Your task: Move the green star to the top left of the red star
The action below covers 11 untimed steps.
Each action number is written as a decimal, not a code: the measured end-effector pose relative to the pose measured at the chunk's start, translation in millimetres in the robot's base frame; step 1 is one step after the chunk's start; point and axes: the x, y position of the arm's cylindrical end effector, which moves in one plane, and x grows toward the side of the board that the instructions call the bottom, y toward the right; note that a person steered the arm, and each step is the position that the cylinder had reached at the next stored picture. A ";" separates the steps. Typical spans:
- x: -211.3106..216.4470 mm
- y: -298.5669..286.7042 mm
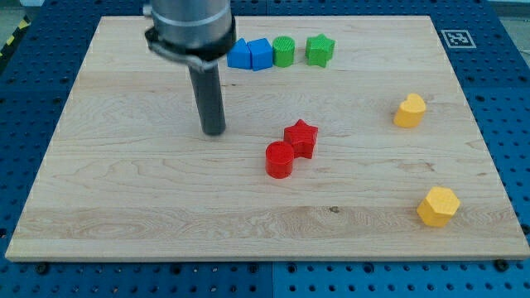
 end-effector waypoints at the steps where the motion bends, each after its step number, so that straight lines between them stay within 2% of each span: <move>1: -52.7 -14.5; 2: -96.9 -31.2; 3: -165.1 -27.7; 4: -222.9 1.4; 5: -230.9 59.6; 6: -211.1 79.4; 7: -203.4 80.5; 9: -186.5 122.7; 11: -146.9 160.5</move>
